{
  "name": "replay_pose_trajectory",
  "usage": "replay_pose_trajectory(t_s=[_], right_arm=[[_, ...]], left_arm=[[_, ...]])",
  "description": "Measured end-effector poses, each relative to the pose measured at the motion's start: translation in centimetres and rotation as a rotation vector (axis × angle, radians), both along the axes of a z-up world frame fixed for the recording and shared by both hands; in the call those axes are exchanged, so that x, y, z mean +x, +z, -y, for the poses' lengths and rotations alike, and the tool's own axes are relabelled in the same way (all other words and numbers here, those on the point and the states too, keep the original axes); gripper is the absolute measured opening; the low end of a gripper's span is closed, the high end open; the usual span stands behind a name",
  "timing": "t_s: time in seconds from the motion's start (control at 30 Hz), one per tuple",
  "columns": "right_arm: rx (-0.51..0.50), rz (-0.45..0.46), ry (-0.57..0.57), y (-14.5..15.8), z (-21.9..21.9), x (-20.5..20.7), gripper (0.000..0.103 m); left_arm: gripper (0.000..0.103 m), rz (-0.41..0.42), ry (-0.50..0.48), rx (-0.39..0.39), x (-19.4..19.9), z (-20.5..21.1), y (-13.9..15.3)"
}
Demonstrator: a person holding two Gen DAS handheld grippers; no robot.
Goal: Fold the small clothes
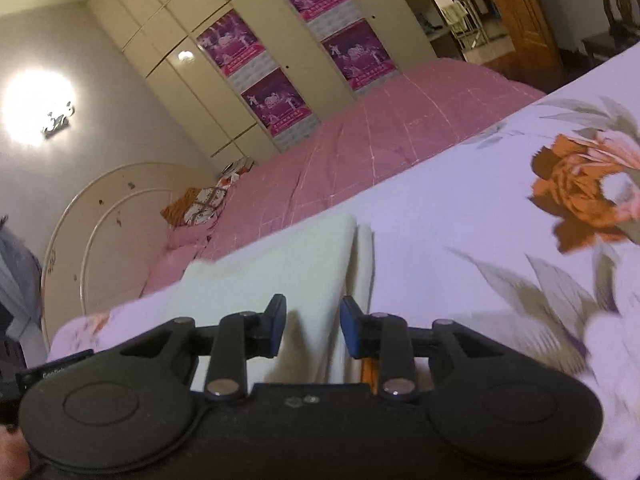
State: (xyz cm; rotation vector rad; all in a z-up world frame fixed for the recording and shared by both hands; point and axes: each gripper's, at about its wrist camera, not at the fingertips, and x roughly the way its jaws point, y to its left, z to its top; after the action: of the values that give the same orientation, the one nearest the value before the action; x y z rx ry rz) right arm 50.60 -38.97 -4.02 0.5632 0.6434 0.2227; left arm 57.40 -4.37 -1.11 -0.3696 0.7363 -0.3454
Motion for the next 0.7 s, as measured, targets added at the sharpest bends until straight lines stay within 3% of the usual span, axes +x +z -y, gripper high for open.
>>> replay_pose_trajectory(t_s=[0.1,0.17,0.27,0.37,0.43,0.53,0.6,0.7], right_arm=[[0.013,-0.029,0.012,-0.7,0.0,1.8,0.025],[-0.023,-0.005,0.049,-0.4,-0.4,2.0,0.008],[-0.099,0.035,0.058,0.4,-0.4,1.1,0.007],[-0.147,0.023,0.029,-0.1,-0.2,1.0,0.006],[-0.154,0.006,0.026,-0.8,-0.3,1.2,0.006],[-0.183,-0.03,-0.002,-1.5,-0.6,1.6,0.006],[-0.204,-0.042,-0.02,-1.3,-1.0,1.9,0.008],[-0.205,-0.007,-0.012,0.3,-1.2,-0.3,0.02]], left_arm=[[0.063,-0.031,0.018,-0.056,1.4,0.4,-1.3],[0.063,-0.04,0.015,-0.077,1.8,1.0,-2.0],[0.063,-0.03,-0.011,-0.075,2.2,2.0,-2.7],[0.063,-0.062,-0.005,-0.139,3.2,2.3,-4.1],[0.063,-0.05,-0.009,-0.095,3.4,2.9,-4.8],[0.064,0.005,-0.036,0.047,3.0,5.0,-4.4],[0.064,-0.004,-0.047,0.049,2.9,5.1,-3.3],[0.064,0.045,-0.097,0.051,0.4,4.1,-1.9]])
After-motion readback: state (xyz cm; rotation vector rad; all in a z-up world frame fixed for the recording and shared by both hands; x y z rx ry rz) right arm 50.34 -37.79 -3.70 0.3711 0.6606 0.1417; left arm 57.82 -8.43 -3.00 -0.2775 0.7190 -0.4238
